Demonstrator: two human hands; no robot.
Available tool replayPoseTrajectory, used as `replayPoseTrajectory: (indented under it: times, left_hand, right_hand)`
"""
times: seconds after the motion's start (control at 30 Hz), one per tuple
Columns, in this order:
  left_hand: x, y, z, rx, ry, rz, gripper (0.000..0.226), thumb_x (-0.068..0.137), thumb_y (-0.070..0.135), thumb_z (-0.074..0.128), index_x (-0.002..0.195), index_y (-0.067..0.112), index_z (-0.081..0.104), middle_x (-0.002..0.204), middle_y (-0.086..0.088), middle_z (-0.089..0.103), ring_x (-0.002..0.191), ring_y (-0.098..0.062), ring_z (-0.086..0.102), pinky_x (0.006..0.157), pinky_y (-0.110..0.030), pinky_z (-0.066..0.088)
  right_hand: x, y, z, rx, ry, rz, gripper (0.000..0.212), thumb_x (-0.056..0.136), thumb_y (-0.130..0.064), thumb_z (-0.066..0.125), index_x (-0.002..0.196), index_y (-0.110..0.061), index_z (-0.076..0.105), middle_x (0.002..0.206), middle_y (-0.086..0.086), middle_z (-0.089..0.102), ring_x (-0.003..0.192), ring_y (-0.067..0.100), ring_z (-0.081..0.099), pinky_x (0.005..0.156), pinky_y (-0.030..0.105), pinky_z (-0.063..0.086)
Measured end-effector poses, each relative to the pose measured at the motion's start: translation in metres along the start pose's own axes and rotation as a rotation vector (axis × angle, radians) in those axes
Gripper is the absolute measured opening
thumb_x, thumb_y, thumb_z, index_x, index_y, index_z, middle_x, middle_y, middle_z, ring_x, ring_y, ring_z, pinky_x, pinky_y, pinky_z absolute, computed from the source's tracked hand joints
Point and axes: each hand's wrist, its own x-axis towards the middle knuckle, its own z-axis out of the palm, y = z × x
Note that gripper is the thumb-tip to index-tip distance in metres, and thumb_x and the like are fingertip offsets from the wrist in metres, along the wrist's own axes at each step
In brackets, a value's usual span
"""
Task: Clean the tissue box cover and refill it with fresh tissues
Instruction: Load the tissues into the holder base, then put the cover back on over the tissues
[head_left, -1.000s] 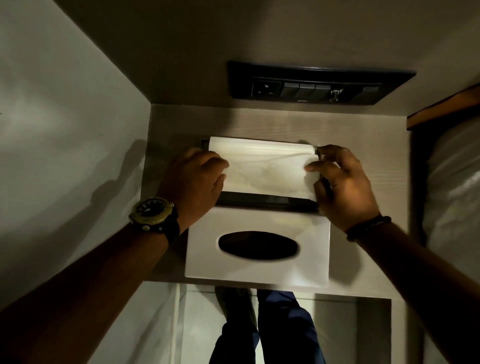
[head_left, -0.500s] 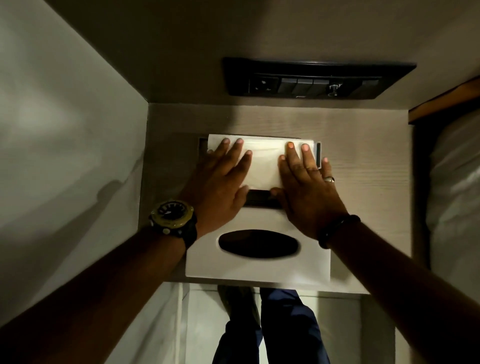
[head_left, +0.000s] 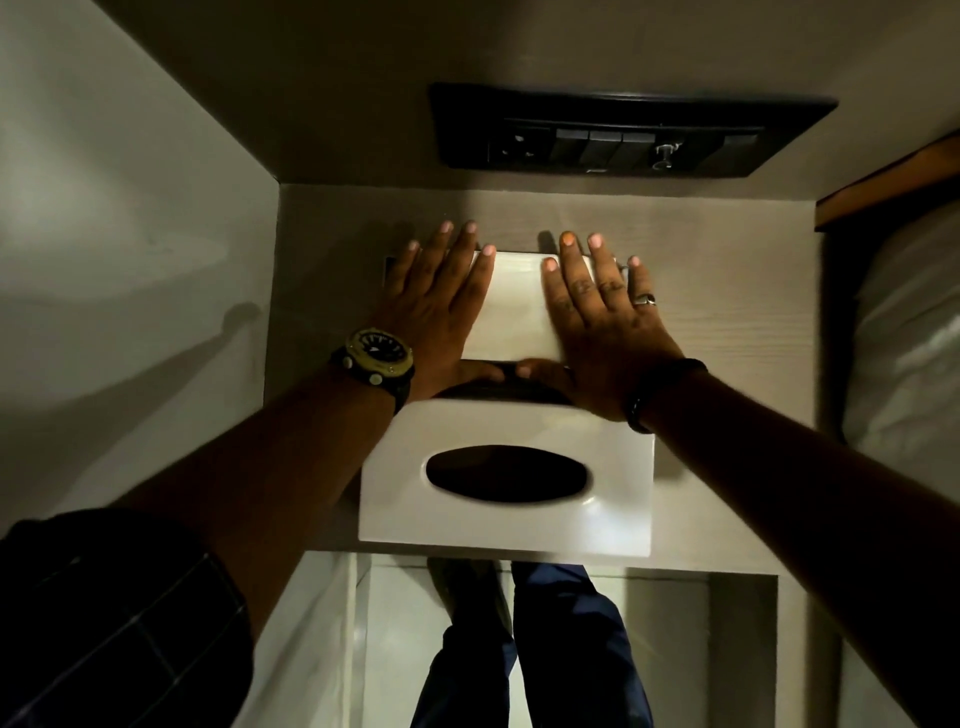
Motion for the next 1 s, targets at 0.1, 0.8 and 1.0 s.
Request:
replayPoseTrajectory:
  times: [0.1,0.8,1.0]
  left_hand:
    - [0.0,0.0,0.002,0.007,-0.005,-0.002,0.119,0.068,0.083,0.046,0.15,0.008,0.003,0.159,-0.019,0.003,0.146,-0.038,-0.001,0.116,-0.051,-0.002]
    - [-0.162,0.087,-0.005,-1.356,-0.012,-1.149,0.065,0.081,0.056,0.057,0.137,0.03,0.039,0.134,0.0,0.051,0.115,-0.024,0.054,0.092,-0.043,0.051]
    - [-0.172,0.087,-0.048,-1.339,0.196,-1.059,0.039,0.09,0.033,0.057,0.128,0.026,0.051,0.118,0.001,0.06,0.103,-0.021,0.059,0.076,-0.032,0.053]
  right_hand:
    - [0.0,0.003,0.0,0.004,-0.024,-0.015,0.101,0.081,-0.078,0.019,0.15,-0.004,0.011,0.159,0.022,0.009,0.145,0.043,0.007,0.112,0.061,0.007]
    - [-0.146,-0.072,0.025,1.358,0.088,0.884,0.095,0.07,-0.083,0.039,0.138,-0.016,0.042,0.131,0.007,0.055,0.116,0.024,0.054,0.099,0.04,0.046]
    - [-0.163,-0.067,-0.022,1.298,0.362,0.725,0.049,0.087,-0.065,0.042,0.106,-0.022,0.056,0.093,-0.013,0.062,0.083,0.0,0.058,0.07,0.026,0.049]
